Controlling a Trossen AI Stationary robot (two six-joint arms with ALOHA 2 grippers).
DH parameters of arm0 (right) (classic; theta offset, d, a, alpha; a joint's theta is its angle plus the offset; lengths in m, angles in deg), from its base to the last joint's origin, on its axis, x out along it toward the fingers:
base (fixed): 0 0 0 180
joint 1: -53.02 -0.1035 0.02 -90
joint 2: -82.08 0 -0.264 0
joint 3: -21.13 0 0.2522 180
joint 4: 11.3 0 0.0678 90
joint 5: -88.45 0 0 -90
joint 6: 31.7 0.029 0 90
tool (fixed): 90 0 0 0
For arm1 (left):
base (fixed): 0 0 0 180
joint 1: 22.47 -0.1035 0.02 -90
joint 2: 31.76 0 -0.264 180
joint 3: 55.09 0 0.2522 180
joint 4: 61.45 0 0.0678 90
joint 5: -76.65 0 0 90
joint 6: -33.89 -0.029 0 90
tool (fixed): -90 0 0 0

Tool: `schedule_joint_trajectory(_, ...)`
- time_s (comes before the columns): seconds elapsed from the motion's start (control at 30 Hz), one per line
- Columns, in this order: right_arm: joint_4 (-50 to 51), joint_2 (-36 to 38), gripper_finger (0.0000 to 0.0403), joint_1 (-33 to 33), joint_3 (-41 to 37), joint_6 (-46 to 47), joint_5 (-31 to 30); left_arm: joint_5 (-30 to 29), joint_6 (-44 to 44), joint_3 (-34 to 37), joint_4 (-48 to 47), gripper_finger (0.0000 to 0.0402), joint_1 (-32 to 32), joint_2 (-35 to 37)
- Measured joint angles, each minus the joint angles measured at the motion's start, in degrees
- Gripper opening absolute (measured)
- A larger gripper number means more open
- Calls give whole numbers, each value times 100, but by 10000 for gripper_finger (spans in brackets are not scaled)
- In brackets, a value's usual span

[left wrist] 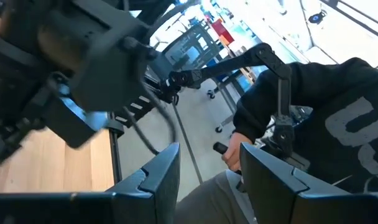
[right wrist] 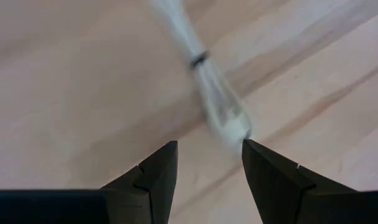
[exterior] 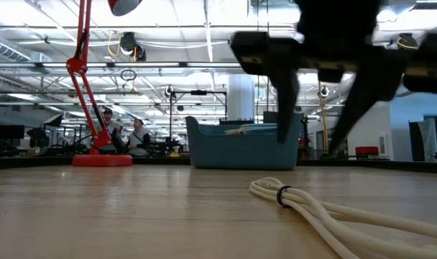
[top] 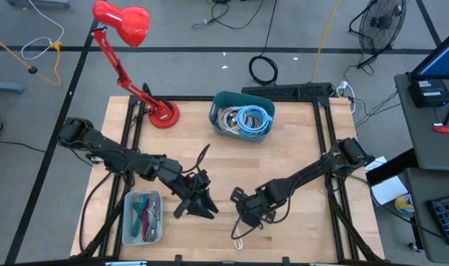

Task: Pick & Place USB Port
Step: Put the light gray charger cable into the blue bin

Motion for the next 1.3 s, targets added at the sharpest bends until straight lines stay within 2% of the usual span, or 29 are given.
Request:
schedule_joint_trajectory(0.13, 193, -307, 171, 0, 545, 308, 103, -200, 0, 0, 2, 168, 53, 0)
schedule_joint_trajectory(0.37, 315, -812, 171, -67, 1326, 1, 171, -249, 60, 0, 4, 168, 50, 0)
schedule_joint_trajectory(0.67, 1002, -1021, 171, -157, 1189, -443, 531, -263, 60, 0, 3, 168, 57, -2)
schedule_joint_trajectory(0.83, 580, -1081, 171, -168, 1198, -359, 546, -290, 59, 0, 3, 168, 57, -2)
schedule_joint_trajectory(1.3, 167, -1183, 170, -138, 1200, -397, 533, -300, 57, 0, 2, 168, 86, -2)
